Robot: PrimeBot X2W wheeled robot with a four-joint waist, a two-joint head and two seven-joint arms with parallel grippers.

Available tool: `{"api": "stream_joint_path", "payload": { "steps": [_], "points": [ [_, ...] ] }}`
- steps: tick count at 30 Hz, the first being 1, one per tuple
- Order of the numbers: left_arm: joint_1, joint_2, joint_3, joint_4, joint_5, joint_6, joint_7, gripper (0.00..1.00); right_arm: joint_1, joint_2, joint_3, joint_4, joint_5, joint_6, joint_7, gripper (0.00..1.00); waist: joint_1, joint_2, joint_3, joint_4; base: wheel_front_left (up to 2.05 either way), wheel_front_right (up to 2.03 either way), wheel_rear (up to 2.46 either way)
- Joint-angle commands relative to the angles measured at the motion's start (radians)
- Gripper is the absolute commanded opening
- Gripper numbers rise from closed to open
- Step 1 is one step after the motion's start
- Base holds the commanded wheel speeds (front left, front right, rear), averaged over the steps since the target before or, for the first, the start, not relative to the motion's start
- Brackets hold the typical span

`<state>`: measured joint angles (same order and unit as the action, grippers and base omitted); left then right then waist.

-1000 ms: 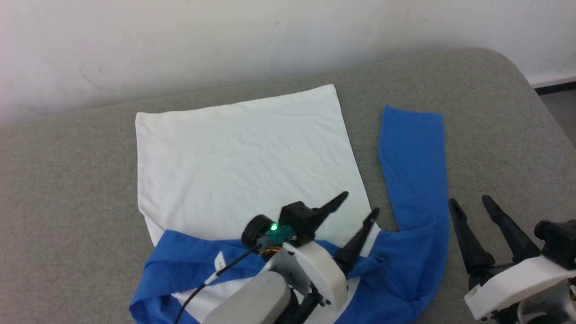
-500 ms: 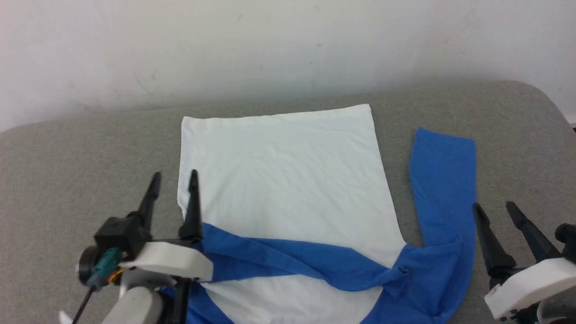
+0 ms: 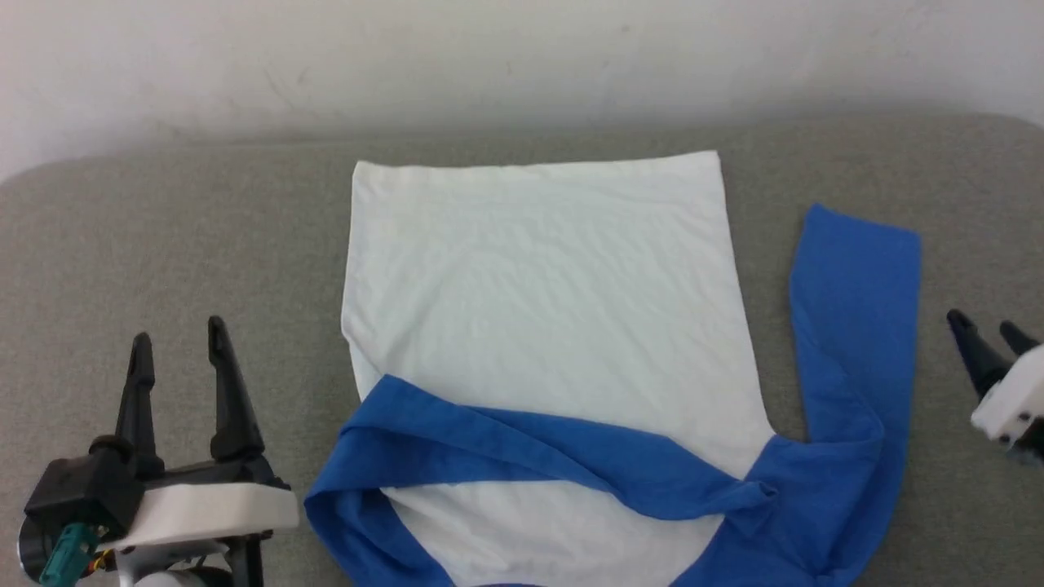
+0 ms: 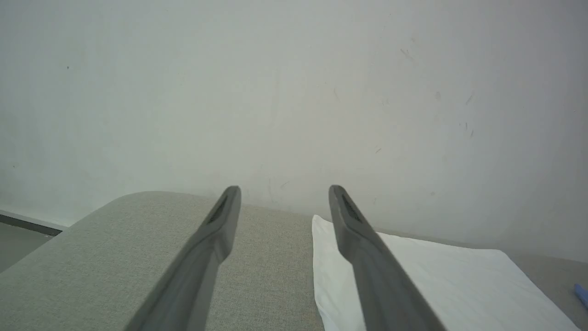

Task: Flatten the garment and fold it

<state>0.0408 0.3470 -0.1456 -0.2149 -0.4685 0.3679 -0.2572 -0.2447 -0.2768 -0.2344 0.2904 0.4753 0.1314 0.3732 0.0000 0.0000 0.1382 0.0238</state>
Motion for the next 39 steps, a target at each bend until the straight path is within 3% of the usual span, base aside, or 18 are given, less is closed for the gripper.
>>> {"api": "stream_joint_path", "payload": {
  "steps": [1, 12, 22, 23, 25, 27, 31, 39],
  "points": [
    [-0.004, -0.010, 0.002, -0.013, 0.013, -0.011, -0.004, 1.00, -0.047, -0.014, 0.001, 0.036, 0.011, -0.001, 0.020, 1.00, 0.0000, 0.0000, 0.063, 0.038, 0.00, 0.00, 0.00],
    [-0.132, -0.097, -0.001, -0.050, 0.062, -0.104, -0.004, 1.00, -0.431, -0.144, 0.031, 0.384, 0.052, -0.001, 0.194, 1.00, 0.0000, 0.0000, 0.267, 0.100, 0.00, 0.00, 0.00],
    [-0.179, -0.156, 0.000, -0.028, 0.116, -0.154, -0.004, 1.00, -0.532, -0.162, 0.111, 0.528, 0.067, -0.001, 0.321, 1.00, 0.0000, 0.0000, 0.321, 0.113, 0.00, 0.00, 0.00],
    [-0.178, -0.159, 0.002, -0.023, 0.120, -0.157, -0.004, 1.00, -0.530, -0.157, 0.120, 0.540, 0.078, -0.001, 0.346, 0.55, 0.0000, 0.0000, 0.316, 0.111, 0.00, 0.00, 0.00],
    [-0.175, -0.165, 0.006, -0.015, 0.125, -0.164, -0.004, 1.00, -0.522, -0.154, 0.136, 0.551, 0.093, -0.001, 0.380, 0.00, 0.0000, 0.0000, 0.305, 0.105, 0.00, 0.00, 0.00],
    [-0.170, -0.168, 0.011, -0.006, 0.131, -0.170, -0.004, 1.00, -0.512, -0.157, 0.161, 0.535, 0.103, -0.001, 0.381, 0.00, 0.0000, 0.0000, 0.289, 0.095, 0.00, 0.00, 0.00],
    [-0.158, -0.172, 0.018, 0.012, 0.136, -0.180, -0.005, 1.00, -0.483, -0.183, 0.164, 0.477, 0.133, -0.001, 0.283, 0.00, 0.0000, 0.0000, 0.245, 0.069, 0.00, 0.00, 0.00],
    [-0.110, -0.172, 0.025, 0.042, 0.136, -0.190, -0.005, 1.00, -0.350, -0.282, 0.061, 0.387, 0.201, -0.001, 0.101, 0.00, 0.0000, 0.0000, 0.136, 0.012, 0.00, 0.00, 0.00]
  ]
}}
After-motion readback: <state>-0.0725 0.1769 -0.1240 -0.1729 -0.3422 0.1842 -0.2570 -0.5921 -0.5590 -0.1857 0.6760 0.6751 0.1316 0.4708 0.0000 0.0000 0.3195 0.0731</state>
